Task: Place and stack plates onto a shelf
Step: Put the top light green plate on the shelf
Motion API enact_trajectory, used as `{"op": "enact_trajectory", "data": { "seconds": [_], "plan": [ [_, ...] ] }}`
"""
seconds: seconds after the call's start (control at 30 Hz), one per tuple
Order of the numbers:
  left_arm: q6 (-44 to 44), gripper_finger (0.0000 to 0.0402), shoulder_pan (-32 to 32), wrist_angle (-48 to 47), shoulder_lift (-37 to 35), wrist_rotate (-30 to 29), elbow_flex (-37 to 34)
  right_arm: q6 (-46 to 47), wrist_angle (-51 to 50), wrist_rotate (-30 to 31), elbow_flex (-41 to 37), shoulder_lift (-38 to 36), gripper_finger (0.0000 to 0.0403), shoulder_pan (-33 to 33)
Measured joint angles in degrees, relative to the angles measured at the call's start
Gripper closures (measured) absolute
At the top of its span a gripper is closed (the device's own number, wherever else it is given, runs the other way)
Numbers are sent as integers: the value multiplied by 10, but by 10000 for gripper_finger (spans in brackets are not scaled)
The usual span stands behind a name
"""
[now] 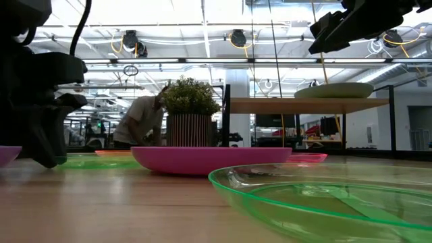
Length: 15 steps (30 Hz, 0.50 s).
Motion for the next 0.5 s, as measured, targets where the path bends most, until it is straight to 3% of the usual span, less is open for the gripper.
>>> {"op": "enact_trajectory", "data": {
  "seconds": [0.5],
  "plan": [
    [97,328,0,-6,0,-27,0,0,0,0,0,0,225,0]
  ]
}}
